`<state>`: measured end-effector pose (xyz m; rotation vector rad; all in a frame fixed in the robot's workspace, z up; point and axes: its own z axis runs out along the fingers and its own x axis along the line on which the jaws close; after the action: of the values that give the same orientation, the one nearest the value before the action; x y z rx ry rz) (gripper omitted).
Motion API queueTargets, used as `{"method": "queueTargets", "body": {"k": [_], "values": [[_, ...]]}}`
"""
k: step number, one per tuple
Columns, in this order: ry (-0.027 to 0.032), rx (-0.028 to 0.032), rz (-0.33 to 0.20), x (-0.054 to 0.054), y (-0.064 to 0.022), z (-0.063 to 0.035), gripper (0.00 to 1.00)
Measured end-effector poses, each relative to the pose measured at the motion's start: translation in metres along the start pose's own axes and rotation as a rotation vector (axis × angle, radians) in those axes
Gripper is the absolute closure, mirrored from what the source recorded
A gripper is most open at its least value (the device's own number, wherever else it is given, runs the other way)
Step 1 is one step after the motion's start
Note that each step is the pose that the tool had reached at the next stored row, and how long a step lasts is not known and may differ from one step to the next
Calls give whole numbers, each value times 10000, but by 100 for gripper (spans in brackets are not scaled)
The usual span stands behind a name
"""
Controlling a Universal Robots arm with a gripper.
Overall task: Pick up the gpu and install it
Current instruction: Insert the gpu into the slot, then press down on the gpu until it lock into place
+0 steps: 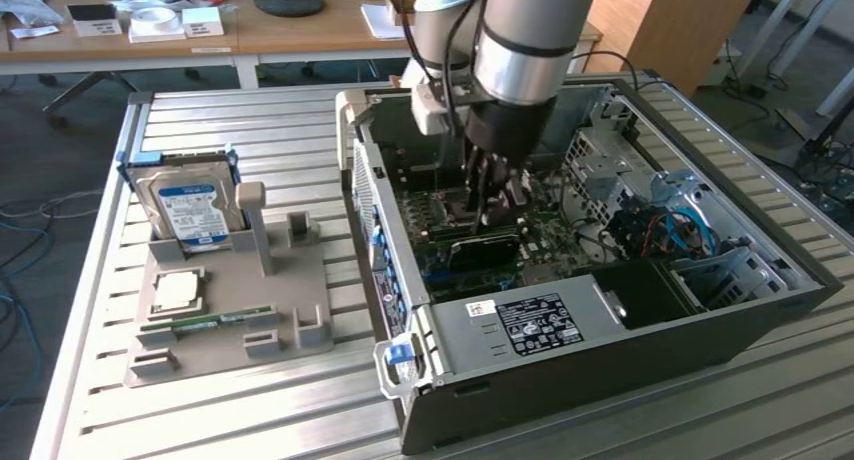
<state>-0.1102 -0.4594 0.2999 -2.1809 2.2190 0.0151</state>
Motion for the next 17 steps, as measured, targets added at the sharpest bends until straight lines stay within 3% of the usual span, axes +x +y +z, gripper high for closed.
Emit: {"method": "queueTargets", "body": {"k": [5,9,17], "values": [[1,2,0,-6,-3,-203,60],[1,3,0,-9,-4,-307,60],[1,3,0,-9,-5,-325,60]]}}
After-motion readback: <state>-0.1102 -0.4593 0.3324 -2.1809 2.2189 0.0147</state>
